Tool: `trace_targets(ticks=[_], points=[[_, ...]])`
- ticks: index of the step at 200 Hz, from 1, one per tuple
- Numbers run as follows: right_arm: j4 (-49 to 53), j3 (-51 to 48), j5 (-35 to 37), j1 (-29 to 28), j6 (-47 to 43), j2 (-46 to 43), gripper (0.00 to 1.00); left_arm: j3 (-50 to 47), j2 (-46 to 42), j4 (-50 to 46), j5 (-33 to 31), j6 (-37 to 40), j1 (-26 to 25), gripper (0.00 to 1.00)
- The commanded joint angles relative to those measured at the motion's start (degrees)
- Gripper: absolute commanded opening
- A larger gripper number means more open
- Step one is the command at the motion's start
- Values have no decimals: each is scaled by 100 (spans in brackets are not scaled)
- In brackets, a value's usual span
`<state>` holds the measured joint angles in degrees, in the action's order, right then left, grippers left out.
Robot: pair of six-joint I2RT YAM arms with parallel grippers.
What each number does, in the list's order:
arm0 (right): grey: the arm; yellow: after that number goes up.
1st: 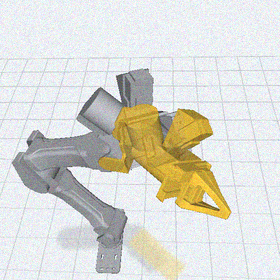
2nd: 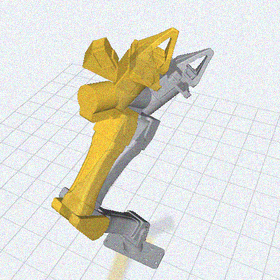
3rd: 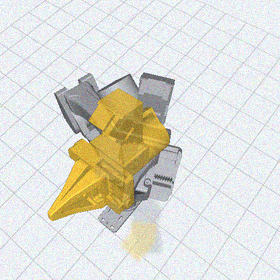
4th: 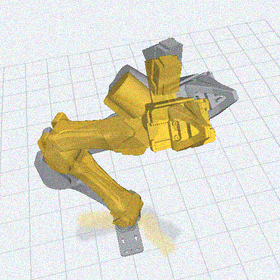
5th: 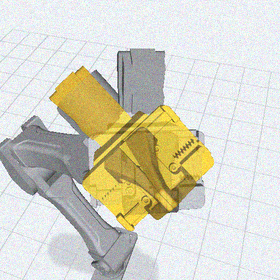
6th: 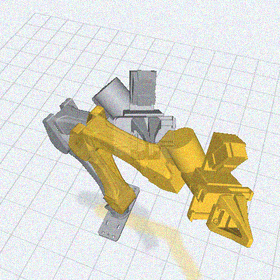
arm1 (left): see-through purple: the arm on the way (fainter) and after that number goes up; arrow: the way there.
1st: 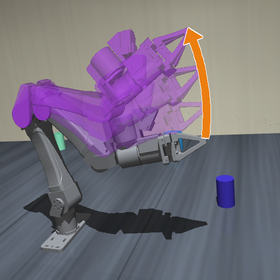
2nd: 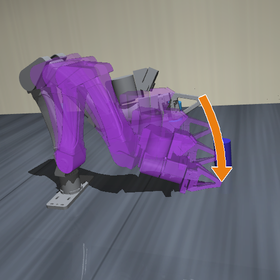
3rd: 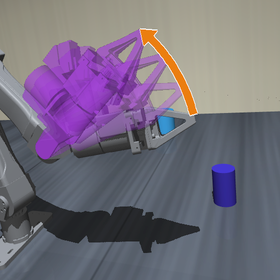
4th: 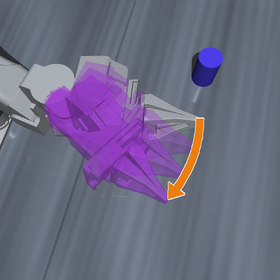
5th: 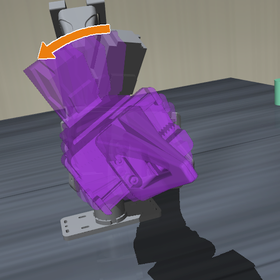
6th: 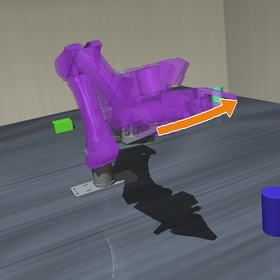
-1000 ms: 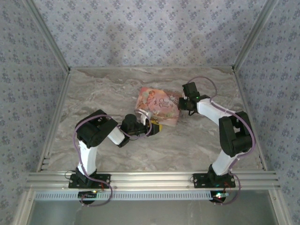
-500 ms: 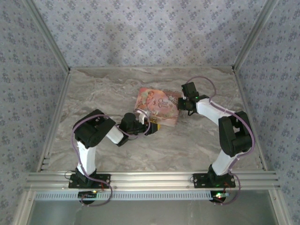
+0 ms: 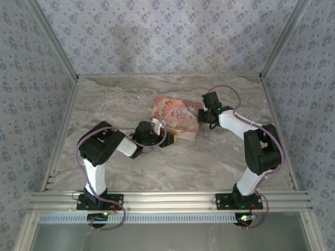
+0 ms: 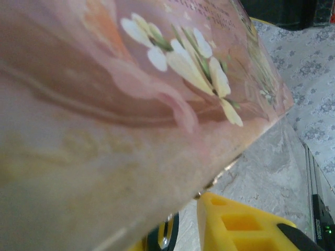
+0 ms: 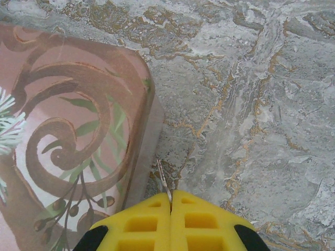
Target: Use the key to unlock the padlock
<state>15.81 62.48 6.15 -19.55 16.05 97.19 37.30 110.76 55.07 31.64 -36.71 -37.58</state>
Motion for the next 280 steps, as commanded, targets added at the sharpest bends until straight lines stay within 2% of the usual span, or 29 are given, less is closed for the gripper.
trace_targets(ticks=[1,21,53,88,159,235,280], points=[[99,63,-91,-44,-76,-146,0,154,-155,-494,173,12,43,21],[99,77,-90,-33,-85,-171,0,250,-151,-676,223,6,34,16],[131,111,-115,-8,-111,-184,0,300,-241,-855,204,-125,25,12],[196,83,-218,124,-102,-326,0,478,-490,-1875,128,-69,23,7],[280,-365,-453,379,-25,-1143,0,583,-817,-2394,92,-603,23,7],[311,-1421,-1880,823,280,-3099,0,779,-916,-2242,-141,-1344,24,7],[214,-1753,-2704,891,574,-3706,0,880,-1020,-2116,-589,-1768,11,6]])
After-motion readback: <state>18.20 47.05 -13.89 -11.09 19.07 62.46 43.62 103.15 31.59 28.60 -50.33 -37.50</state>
